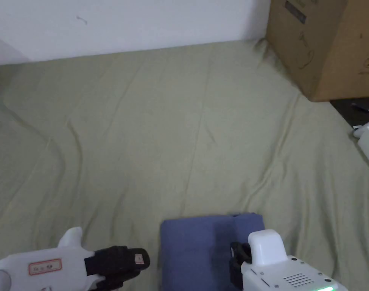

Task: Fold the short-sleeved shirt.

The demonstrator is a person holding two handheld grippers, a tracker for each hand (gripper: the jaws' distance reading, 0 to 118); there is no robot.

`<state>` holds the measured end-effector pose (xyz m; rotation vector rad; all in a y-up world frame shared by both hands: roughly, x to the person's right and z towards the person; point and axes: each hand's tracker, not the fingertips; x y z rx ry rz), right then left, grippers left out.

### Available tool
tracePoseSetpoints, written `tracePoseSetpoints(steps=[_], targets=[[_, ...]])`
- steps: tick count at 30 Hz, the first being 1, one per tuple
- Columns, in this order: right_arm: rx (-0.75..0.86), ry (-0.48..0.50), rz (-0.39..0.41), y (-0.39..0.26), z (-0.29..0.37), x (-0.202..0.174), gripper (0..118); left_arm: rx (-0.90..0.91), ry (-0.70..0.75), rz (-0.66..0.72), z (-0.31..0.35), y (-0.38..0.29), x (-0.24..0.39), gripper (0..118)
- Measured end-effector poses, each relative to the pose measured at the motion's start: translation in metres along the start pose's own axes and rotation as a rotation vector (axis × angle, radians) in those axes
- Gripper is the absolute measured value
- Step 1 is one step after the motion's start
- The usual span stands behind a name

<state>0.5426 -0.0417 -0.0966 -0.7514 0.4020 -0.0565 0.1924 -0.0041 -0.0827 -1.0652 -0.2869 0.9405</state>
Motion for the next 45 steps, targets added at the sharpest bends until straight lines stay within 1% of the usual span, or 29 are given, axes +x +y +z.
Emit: tracePoseSetpoints(steps=[1,2,3,5,7,10,12,13,14,16,17,19,20,22,23,25,26,27,32,34,36,38,41,42,45], targets=[[-0.011,-0.008,0.003,-0.004,-0.005,-0.001,0,-0.007,-0.023,0.013,-0.007,0.000,0.001,50],[-0.042,-0.032,0.002,-0.007,-0.009,-0.002,0,-0.025,-0.047,0.019,-0.016,0.003,-0.001,57],[-0.044,-0.019,-0.003,-0.010,-0.012,0.000,0,-0.033,-0.041,0.037,-0.024,0.006,-0.002,60],[-0.037,-0.024,-0.025,-0.013,-0.010,0.002,0,-0.073,-0.042,0.044,-0.045,0.010,0.005,60],[-0.036,-0.020,-0.030,-0.011,-0.009,0.003,0,-0.110,-0.046,0.065,-0.063,0.014,0.004,62],[-0.042,-0.023,-0.015,-0.011,-0.009,0.004,0,-0.169,-0.052,0.169,-0.093,0.024,-0.007,62],[-0.042,-0.029,-0.014,-0.011,-0.010,0.002,0,-0.174,-0.040,0.157,-0.105,0.026,-0.004,62],[-0.042,-0.030,-0.015,-0.011,-0.011,0.002,0,-0.188,-0.030,0.140,-0.108,0.028,-0.006,62],[-0.045,-0.031,-0.015,-0.011,-0.011,0.002,0,-0.218,-0.022,0.092,-0.111,0.031,-0.004,62],[-0.046,-0.033,-0.027,-0.008,-0.009,0.002,0,-0.226,-0.026,0.076,-0.110,0.034,-0.002,62],[-0.043,-0.034,-0.036,-0.006,-0.007,0.001,0,-0.229,-0.026,0.069,-0.108,0.032,0.000,60],[-0.029,-0.038,-0.044,-0.002,-0.004,-0.001,0,-0.239,-0.010,0.012,-0.108,0.032,-0.002,44],[-0.025,-0.040,-0.043,0.000,-0.003,-0.003,0,-0.234,0.001,0.016,-0.107,0.031,-0.002,38],[0.010,-0.051,-0.045,0.010,0.005,-0.008,0,-0.230,-0.017,0.021,-0.100,0.026,-0.001,34],[0.050,-0.041,-0.049,0.017,0.012,-0.011,0,-0.225,-0.018,0.019,-0.098,0.025,0.001,31],[0.106,-0.041,-0.025,0.033,0.026,-0.020,0,-0.217,-0.009,-0.003,-0.097,0.029,0.000,26],[0.127,-0.047,-0.001,0.041,0.032,-0.025,0,-0.213,-0.016,-0.005,-0.094,0.029,0.002,25],[0.149,-0.045,0.014,0.048,0.037,-0.030,0,-0.228,-0.025,-0.047,-0.092,0.030,0.006,24],[0.287,-0.047,0.011,0.077,0.064,-0.055,0,-0.212,-0.046,-0.054,-0.071,0.041,0.009,22],[0.347,-0.069,0.027,0.085,0.074,-0.068,0,-0.199,-0.025,-0.071,-0.062,0.055,-0.005,22],[0.438,-0.112,0.071,0.090,0.082,-0.085,0,-0.194,0.025,-0.121,-0.041,0.070,-0.010,22],[0.512,-0.130,0.086,0.096,0.089,-0.101,0,-0.157,0.084,-0.134,-0.018,0.092,-0.028,22],[0.590,-0.117,0.043,0.109,0.098,-0.124,0,-0.101,0.187,-0.161,0.021,0.119,-0.049,22],[0.604,-0.127,0.041,0.113,0.097,-0.131,0,-0.086,0.230,-0.188,0.035,0.131,-0.056,22],[0.625,-0.143,0.049,0.123,0.091,-0.149,0,-0.041,0.349,-0.207,0.079,0.163,-0.073,22]])
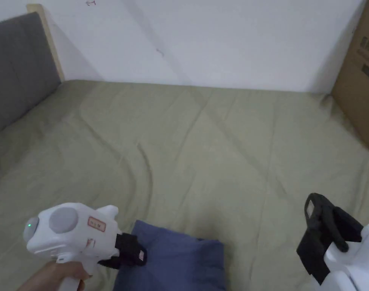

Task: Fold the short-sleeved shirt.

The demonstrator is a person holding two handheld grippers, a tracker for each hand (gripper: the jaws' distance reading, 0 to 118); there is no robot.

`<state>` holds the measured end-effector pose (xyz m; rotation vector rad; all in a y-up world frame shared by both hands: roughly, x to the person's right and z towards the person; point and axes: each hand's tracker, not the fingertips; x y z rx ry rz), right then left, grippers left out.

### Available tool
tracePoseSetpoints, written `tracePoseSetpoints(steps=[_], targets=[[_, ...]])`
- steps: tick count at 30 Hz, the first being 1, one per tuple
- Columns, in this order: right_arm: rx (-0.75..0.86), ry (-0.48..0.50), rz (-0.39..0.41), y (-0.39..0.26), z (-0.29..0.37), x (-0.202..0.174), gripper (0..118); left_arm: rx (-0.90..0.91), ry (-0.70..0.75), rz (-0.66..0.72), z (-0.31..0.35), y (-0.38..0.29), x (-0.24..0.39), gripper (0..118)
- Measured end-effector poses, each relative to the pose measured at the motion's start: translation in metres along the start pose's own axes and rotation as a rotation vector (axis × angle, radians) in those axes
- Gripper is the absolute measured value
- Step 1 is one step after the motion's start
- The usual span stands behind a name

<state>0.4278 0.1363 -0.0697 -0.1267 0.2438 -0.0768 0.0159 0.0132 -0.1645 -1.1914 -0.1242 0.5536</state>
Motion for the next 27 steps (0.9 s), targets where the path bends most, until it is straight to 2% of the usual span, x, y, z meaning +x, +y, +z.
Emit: tracePoseSetpoints(steps=[6,9,11,17,18,19,20,21,22,25,27], targets=[[-0.037,-0.010,-0.026,-0.001,-0.017,-0.015,0,0.031,0.229,-0.020,0.047,0.048,-0.069,22],[-0.063,-0.033,0.022,-0.004,-0.027,-0.018,0,0.014,0.352,-0.026,0.060,0.072,-0.103,22],[-0.084,-0.053,0.047,-0.007,-0.033,-0.019,0,0.009,0.488,-0.062,0.064,0.085,-0.120,22],[-0.133,-0.059,0.061,-0.012,-0.048,-0.022,0,0.010,0.792,-0.120,0.069,0.109,-0.176,23],[-0.139,-0.060,0.067,-0.013,-0.050,-0.023,0,0.016,0.831,-0.121,0.070,0.112,-0.185,31],[-0.147,-0.055,0.068,-0.014,-0.051,-0.024,0,0.012,0.894,-0.131,0.070,0.114,-0.190,44],[-0.153,-0.040,0.069,-0.015,-0.052,-0.024,0,0.031,0.952,-0.125,0.077,0.105,-0.177,63],[-0.158,-0.034,0.073,-0.015,-0.053,-0.026,0,0.066,1.011,-0.115,0.076,0.105,-0.179,91],[-0.162,-0.031,0.077,-0.016,-0.053,-0.027,0,0.085,1.061,-0.116,0.077,0.104,-0.181,103],[-0.169,-0.015,0.088,-0.018,-0.053,-0.028,0,0.177,1.052,-0.103,0.093,0.088,-0.170,105],[-0.178,-0.004,0.076,-0.019,-0.053,-0.027,0,0.174,0.964,-0.057,0.101,0.086,-0.166,105]])
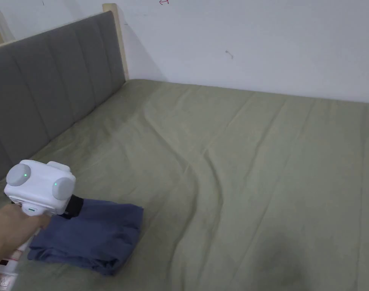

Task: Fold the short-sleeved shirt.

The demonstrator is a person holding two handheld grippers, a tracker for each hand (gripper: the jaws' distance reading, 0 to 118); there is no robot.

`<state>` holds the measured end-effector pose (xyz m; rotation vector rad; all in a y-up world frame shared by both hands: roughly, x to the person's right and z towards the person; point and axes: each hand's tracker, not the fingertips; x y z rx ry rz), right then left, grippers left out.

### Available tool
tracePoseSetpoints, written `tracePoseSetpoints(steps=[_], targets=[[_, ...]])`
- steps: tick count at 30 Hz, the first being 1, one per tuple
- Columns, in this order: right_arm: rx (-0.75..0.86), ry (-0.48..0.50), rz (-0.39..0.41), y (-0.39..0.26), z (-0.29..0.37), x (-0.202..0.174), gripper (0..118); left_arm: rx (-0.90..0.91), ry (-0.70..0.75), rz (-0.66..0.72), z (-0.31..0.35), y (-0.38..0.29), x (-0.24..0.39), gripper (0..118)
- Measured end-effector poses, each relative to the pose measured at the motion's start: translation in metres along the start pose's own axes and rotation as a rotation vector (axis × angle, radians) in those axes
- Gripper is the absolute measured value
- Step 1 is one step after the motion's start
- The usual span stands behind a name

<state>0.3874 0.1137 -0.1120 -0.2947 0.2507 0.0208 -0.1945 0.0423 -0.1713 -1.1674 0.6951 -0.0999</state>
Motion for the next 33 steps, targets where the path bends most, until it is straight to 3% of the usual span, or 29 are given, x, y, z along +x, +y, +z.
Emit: tracePoseSetpoints(steps=[2,3,4,5,6,7,11,15,21,23,27,33], targets=[[-0.009,0.007,-0.011,0.000,0.000,0.001,0,-0.028,-0.098,0.038,0.006,-0.002,0.000,105],[-0.009,0.012,-0.015,-0.001,0.001,0.003,0,-0.017,-0.142,0.059,0.017,-0.007,0.002,98],[-0.009,0.016,-0.019,-0.001,0.003,0.005,0,0.024,-0.168,0.086,0.029,-0.012,0.005,81],[-0.013,0.019,-0.021,0.000,0.004,0.006,0,0.074,-0.201,0.116,0.052,-0.019,0.007,53],[-0.013,0.026,-0.021,0.001,0.006,0.009,0,0.114,-0.215,0.139,0.066,-0.026,0.012,14],[-0.011,0.028,-0.020,0.001,0.008,0.011,0,0.157,-0.228,0.166,0.079,-0.033,0.018,4],[-0.004,0.052,-0.010,0.006,0.017,0.024,0,0.258,-0.350,0.101,0.142,-0.058,0.056,0],[0.011,0.061,-0.012,0.009,0.027,0.040,0,0.426,-0.436,0.173,0.209,-0.085,0.097,0],[0.062,0.073,-0.018,0.022,0.049,0.069,0,0.634,-0.432,0.205,0.299,-0.126,0.169,0],[0.090,0.069,-0.014,0.026,0.058,0.081,0,0.706,-0.430,0.155,0.325,-0.140,0.187,0],[0.148,0.057,-0.067,0.036,0.072,0.108,0,0.869,-0.360,0.181,0.373,-0.167,0.214,0],[0.216,0.017,-0.063,0.048,0.089,0.132,0,0.951,-0.369,0.182,0.429,-0.191,0.237,0]])
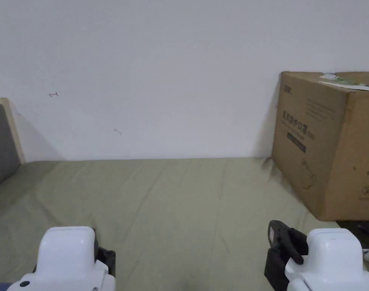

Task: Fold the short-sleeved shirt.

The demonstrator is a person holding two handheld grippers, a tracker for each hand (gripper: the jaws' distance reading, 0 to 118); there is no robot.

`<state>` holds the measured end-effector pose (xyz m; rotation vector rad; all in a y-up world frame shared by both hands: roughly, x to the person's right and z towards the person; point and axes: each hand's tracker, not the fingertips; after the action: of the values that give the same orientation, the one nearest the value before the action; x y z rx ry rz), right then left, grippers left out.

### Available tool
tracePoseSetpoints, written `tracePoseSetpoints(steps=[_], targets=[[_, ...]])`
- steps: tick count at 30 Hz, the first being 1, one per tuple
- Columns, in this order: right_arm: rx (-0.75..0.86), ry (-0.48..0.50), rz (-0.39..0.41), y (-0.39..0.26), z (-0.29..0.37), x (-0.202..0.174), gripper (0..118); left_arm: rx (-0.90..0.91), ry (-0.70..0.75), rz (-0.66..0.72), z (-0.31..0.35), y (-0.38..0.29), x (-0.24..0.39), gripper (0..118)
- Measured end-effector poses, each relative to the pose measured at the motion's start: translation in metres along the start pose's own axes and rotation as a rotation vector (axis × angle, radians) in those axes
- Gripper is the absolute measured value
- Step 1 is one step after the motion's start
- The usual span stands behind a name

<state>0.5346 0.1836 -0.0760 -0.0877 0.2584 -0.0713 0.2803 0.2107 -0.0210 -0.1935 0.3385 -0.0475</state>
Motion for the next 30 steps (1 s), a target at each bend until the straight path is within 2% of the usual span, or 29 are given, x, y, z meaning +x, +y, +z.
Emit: tracePoseSetpoints(steps=[3,5,6,7,8,9,10,11,12,13,14,18,25,30], targets=[[0.016,0.013,-0.040,0.004,0.009,0.006,0,0.018,0.000,-0.007,0.010,0.001,0.007,1],[0.022,0.009,-0.027,0.004,0.015,0.005,0,0.030,-0.008,-0.011,0.015,0.001,0.008,3],[0.030,0.005,-0.010,0.003,0.017,0.005,1,0.028,-0.005,-0.007,0.018,0.002,0.008,12],[0.034,0.002,-0.002,0.003,0.019,0.004,4,0.027,-0.005,0.003,0.018,0.002,0.007,27],[0.034,0.003,0.000,0.003,0.021,0.003,10,0.027,-0.022,0.018,0.017,0.003,0.005,48],[0.027,0.005,-0.009,0.003,0.022,0.003,29,0.018,-0.033,0.030,0.017,0.003,0.004,80],[0.019,0.014,-0.032,0.004,0.023,0.004,50,0.005,-0.040,0.037,0.015,0.003,0.002,96],[0.014,0.038,-0.057,0.003,0.022,0.004,73,0.000,-0.043,0.041,0.014,0.002,0.000,103],[0.004,0.044,-0.061,0.003,0.021,0.004,102,-0.003,-0.035,0.043,0.011,0.000,0.002,103],[0.000,0.041,-0.059,0.003,0.021,0.003,112,-0.005,-0.036,0.042,0.011,-0.001,0.000,103],[0.003,0.034,-0.053,0.002,0.022,0.001,115,-0.017,-0.037,0.042,0.010,-0.001,-0.002,104],[0.040,0.009,0.001,0.003,0.027,-0.005,115,-0.066,-0.044,0.065,0.005,0.004,-0.006,104],[0.030,-0.006,-0.008,0.004,0.024,-0.004,118,-0.031,-0.078,0.008,0.013,0.010,-0.001,104],[0.029,-0.017,-0.019,0.007,0.023,0.001,118,-0.074,-0.111,0.089,0.013,0.014,-0.001,104]])
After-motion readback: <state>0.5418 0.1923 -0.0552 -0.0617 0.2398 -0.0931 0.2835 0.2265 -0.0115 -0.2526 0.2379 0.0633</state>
